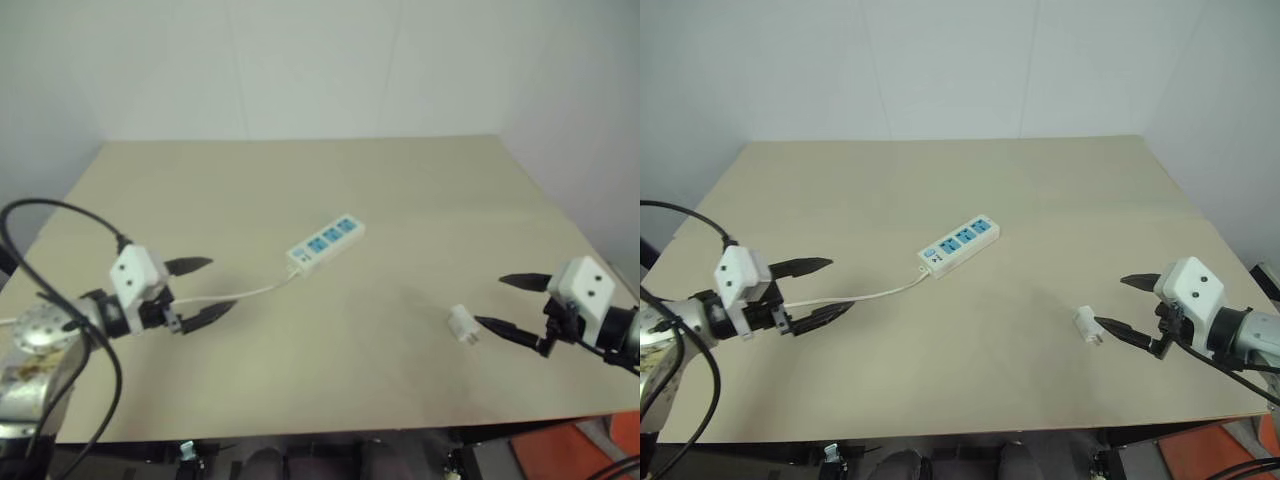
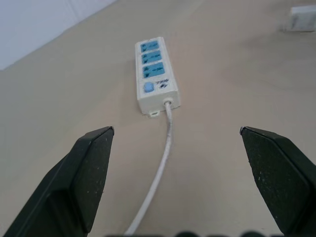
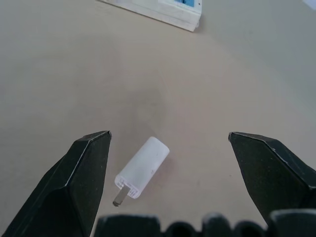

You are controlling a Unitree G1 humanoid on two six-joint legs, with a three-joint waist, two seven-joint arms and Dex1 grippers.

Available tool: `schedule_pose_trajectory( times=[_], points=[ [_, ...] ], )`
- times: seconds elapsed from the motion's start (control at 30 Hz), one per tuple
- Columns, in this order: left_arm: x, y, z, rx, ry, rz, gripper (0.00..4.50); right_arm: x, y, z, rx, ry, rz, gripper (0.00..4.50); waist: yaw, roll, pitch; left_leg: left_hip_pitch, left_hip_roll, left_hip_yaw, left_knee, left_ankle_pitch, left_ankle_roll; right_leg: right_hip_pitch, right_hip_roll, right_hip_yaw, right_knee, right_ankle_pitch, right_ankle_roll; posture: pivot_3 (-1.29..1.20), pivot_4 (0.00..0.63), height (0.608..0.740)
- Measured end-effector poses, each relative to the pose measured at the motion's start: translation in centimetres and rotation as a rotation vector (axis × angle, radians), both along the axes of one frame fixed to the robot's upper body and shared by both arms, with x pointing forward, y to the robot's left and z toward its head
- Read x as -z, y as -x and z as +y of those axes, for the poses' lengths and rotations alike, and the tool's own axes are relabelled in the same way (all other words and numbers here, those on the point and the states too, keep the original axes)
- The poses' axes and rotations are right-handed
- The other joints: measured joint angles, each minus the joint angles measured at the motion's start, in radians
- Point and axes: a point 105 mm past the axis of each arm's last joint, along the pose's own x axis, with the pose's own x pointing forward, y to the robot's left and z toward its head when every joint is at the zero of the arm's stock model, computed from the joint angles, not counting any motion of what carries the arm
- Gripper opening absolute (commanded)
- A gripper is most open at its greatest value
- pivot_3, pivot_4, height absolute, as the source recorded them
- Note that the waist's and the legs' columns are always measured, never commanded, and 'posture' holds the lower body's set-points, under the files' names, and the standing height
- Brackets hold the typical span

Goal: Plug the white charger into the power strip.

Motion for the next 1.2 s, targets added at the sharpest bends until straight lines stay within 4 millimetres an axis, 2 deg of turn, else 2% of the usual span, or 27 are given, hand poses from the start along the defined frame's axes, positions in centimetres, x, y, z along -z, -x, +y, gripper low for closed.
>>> schedule_pose_trajectory(
  times=[0.17,0.27,0.53,0.63,0.7,0.87,1.03,1.1,1.2],
  points=[
    [1.7,-2.5,-1.9,-0.018,0.011,0.053,4.46,-1.1,-0.5,0.9,-0.031,-0.009,-0.050,4.50,-0.001,0.000,0.000,0.000,0.000,0.000,0.000,0.000,0.000,0.000,0.000,0.000,0.001,0.000,0.000,0.00,0.150,0.740],
    [2.3,-4.6,-3.3,-0.029,0.015,0.071,4.46,-1.3,-0.9,1.6,-0.057,-0.011,-0.056,4.50,0.000,-0.001,0.000,0.000,0.000,0.000,0.000,0.000,0.000,0.000,0.000,0.000,0.001,0.000,0.000,0.00,0.150,0.740],
    [4.3,-6.7,-5.4,-0.014,0.018,0.174,4.46,-1.4,-0.8,2.1,-0.077,-0.024,-0.064,4.50,-0.001,-0.001,0.000,-0.001,-0.001,-0.001,0.001,0.000,0.000,-0.001,0.000,0.000,0.002,0.000,0.000,0.00,0.150,0.740],
    [6.4,-8.2,-6.7,-0.061,0.049,0.287,3.86,-1.6,-0.8,2.5,-0.087,-0.031,-0.073,4.50,0.002,-0.001,0.000,-0.001,-0.002,-0.001,0.002,0.000,0.000,0.000,0.000,-0.001,0.002,0.001,0.000,0.00,0.150,0.740],
    [7.8,-9.0,-7.3,-0.097,0.056,0.343,3.23,-1.6,-0.8,2.7,-0.096,-0.030,-0.078,4.50,0.001,-0.001,0.000,-0.001,-0.002,-0.002,0.002,0.000,0.000,0.000,0.000,-0.001,0.002,0.001,0.000,0.00,0.150,0.740],
    [8.0,-11.1,-8.0,-0.137,0.025,0.339,1.59,-1.7,-0.8,3.0,-0.095,-0.031,-0.089,4.50,0.008,-0.001,-0.002,0.002,-0.002,-0.002,0.002,0.000,0.000,0.003,0.000,-0.001,0.003,0.001,0.000,0.00,0.150,0.740],
    [8.2,-11.1,-8.4,-0.106,0.016,0.328,0.01,-1.6,-0.3,3.2,-0.103,-0.031,-0.088,4.50,0.010,0.000,-0.002,0.005,-0.002,-0.002,0.002,0.000,0.000,0.008,0.000,-0.001,0.002,0.001,0.000,0.00,0.150,0.740],
    [8.2,-10.1,-8.1,-0.046,0.005,0.296,0.01,-1.6,-0.2,3.2,-0.100,-0.032,-0.088,4.50,0.007,0.000,-0.002,0.005,-0.002,-0.002,0.002,0.000,0.000,0.008,0.000,-0.001,0.002,0.000,0.000,0.00,0.150,0.740],
    [8.5,-7.2,-7.9,0.121,-0.006,0.257,0.01,-1.5,0.0,3.1,-0.089,-0.032,-0.089,4.50,-0.001,0.000,-0.002,0.001,-0.001,-0.002,0.002,0.000,0.001,0.001,-0.001,0.000,0.003,0.001,0.000,0.00,0.150,0.740]
  ],
)
